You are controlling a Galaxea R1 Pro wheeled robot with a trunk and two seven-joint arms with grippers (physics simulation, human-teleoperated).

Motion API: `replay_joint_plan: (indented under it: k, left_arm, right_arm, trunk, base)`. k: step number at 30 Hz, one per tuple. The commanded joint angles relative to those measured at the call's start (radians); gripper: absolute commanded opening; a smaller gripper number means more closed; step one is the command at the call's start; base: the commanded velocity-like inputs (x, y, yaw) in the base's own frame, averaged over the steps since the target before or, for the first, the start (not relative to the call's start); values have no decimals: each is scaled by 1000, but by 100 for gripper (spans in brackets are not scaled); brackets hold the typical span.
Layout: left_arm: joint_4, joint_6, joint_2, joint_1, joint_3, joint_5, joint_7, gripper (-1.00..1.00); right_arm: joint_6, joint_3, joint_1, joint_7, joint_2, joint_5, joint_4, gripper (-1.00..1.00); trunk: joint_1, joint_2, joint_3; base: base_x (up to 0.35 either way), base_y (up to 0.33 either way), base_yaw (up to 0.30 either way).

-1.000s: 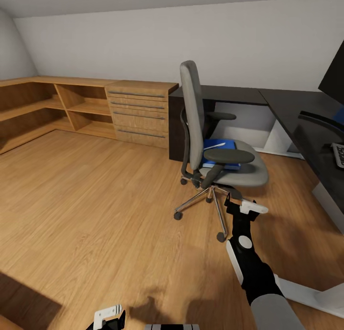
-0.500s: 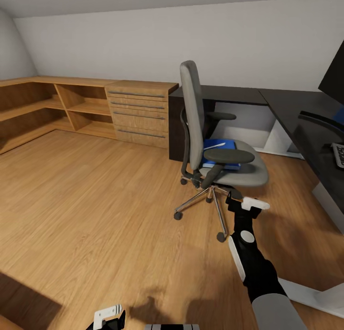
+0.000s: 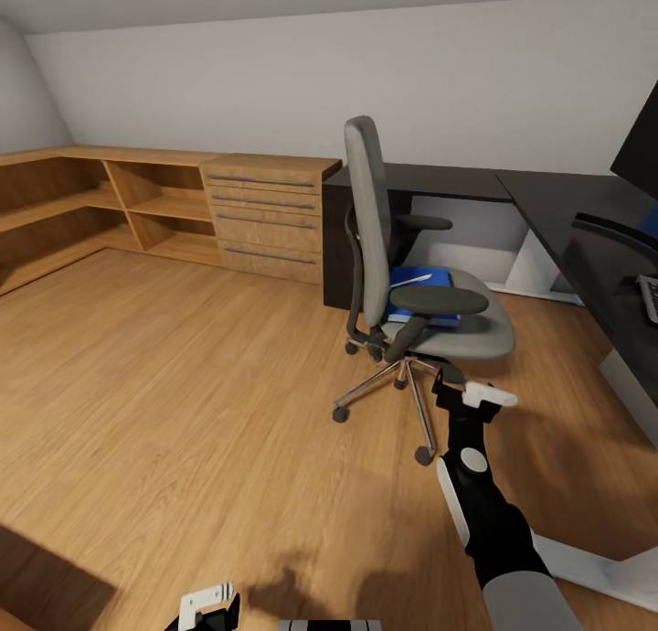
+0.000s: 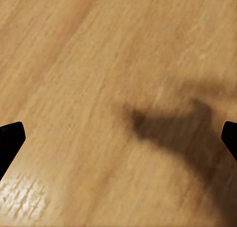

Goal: In the bedroom, organize the workspace by keeping the computer under the desk, ensuring the monitor is on the desk, placing the keyboard on the desk next to the monitor, placing the mouse on the desk next to the keyboard, moving the folder from the swivel chair onto the desk next to the mouse, stacking the notebook on top of the folder with the pen on top of the notebook, and positioning the swivel chair next to the desk.

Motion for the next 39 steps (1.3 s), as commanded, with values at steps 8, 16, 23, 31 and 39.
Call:
replay_joint_plan:
  k: [8, 16, 23, 31, 39]
  left_arm:
    - [0, -4, 1, 0, -6, 10, 7, 100]
    - [0, -4, 1, 0, -6, 10, 7, 100]
    - [0, -4, 1, 0, -6, 10, 7, 100]
    - [0, -4, 1, 0, -6, 10, 7, 100]
    - [0, -4, 1, 0, -6, 10, 7, 100]
  right_arm:
    - [-6, 0, 11, 4, 0, 5, 2, 100]
    - [-7, 5, 14, 2, 7, 2, 1, 100]
    - [-7, 6, 14, 0, 15, 2, 1, 100]
    - [-7, 5, 14, -1, 18, 2, 1, 100]
    - [-7, 5, 14, -1, 19, 2, 0, 100]
  trunk:
    - [0, 0, -1]
    - [0, 0, -1]
    - [0, 0, -1]
    - [0, 0, -4]
    - [0, 0, -6]
  base:
    - [58, 0, 0]
    - [177, 0, 0]
    - [26, 0, 90]
    - [3, 0, 221]
    - [0, 0, 239]
